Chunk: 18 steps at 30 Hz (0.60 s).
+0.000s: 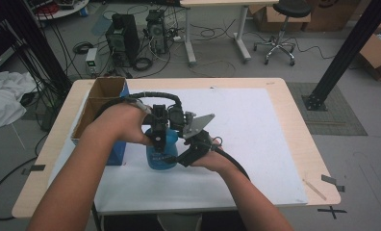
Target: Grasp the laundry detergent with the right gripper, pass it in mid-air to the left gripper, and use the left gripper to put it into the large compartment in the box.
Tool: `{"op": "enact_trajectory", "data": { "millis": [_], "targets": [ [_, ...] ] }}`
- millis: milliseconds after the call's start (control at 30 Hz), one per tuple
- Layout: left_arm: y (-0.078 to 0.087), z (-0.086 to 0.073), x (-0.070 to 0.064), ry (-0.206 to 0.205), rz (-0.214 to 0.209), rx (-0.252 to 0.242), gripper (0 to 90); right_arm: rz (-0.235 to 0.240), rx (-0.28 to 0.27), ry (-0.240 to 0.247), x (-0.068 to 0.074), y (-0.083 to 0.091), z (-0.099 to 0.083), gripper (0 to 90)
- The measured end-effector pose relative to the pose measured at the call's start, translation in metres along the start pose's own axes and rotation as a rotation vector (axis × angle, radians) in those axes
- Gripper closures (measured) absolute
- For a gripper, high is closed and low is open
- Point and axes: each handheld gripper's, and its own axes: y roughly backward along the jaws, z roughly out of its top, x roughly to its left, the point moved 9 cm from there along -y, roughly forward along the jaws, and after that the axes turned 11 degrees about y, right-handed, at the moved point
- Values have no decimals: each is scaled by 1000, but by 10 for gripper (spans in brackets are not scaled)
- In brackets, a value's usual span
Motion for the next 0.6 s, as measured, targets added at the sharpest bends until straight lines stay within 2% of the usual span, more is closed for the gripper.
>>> {"op": "enact_trajectory", "data": {
  "millis": [133, 300, 433, 600],
  "targets": [
    [4, -1, 2, 7, 8, 2, 386, 7, 22, -2, 0, 4, -1, 203],
    [11, -3, 1, 17, -13, 2, 385, 7, 66, -17, 0, 12, -5, 145],
    [21, -4, 1, 18, -8, 5, 385, 0, 116, -21, -2, 28, -8, 95],
    [31, -8, 5, 40, -12, 10, 385, -2, 170, -23, -3, 44, -8, 36]
  ]
}}
